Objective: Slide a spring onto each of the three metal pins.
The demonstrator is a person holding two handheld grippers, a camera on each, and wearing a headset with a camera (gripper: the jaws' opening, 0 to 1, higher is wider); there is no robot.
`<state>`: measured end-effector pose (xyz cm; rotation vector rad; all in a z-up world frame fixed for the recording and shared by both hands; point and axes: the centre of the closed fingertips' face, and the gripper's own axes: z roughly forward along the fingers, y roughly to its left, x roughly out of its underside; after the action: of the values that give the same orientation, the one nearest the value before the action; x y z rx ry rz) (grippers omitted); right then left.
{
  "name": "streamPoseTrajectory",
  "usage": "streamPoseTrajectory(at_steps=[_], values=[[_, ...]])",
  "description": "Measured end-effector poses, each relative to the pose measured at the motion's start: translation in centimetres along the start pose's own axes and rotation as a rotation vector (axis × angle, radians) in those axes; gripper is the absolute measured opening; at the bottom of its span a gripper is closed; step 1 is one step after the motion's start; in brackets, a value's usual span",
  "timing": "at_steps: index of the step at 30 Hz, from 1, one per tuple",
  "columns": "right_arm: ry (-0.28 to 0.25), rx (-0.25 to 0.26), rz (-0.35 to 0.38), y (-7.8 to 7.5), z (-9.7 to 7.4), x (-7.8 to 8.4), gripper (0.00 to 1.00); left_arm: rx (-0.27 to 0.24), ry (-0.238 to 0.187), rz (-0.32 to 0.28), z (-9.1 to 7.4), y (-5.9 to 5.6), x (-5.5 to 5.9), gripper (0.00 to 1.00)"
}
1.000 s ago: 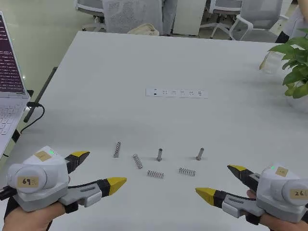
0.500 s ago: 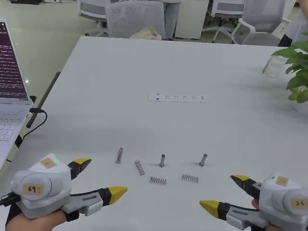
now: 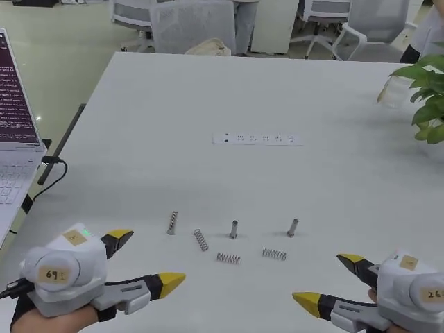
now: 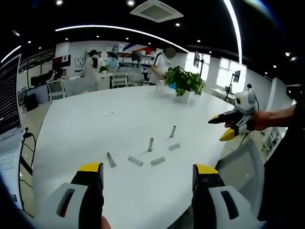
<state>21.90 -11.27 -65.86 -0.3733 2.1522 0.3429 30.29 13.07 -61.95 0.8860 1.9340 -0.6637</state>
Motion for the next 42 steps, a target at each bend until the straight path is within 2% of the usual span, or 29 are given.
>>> streamPoseTrajectory(at_steps=[18, 25, 42], values=[[0.021, -0.008, -0.021, -0.3, 0.0, 0.4, 0.75, -0.006, 0.008, 0.0, -0.1, 0.4, 0.3, 0.74], [0.042, -0.012, -0.028, -0.2, 0.1, 0.8, 0.79, -0.002, 0.013, -0.003, 0.0, 0.4, 0.4, 0.75], [0.064, -0.045, -0.017, 0.6, 0.7, 1.1, 0.83, 0.011, 0.02, -0.014, 0.4, 0.4, 0.4, 0.79]])
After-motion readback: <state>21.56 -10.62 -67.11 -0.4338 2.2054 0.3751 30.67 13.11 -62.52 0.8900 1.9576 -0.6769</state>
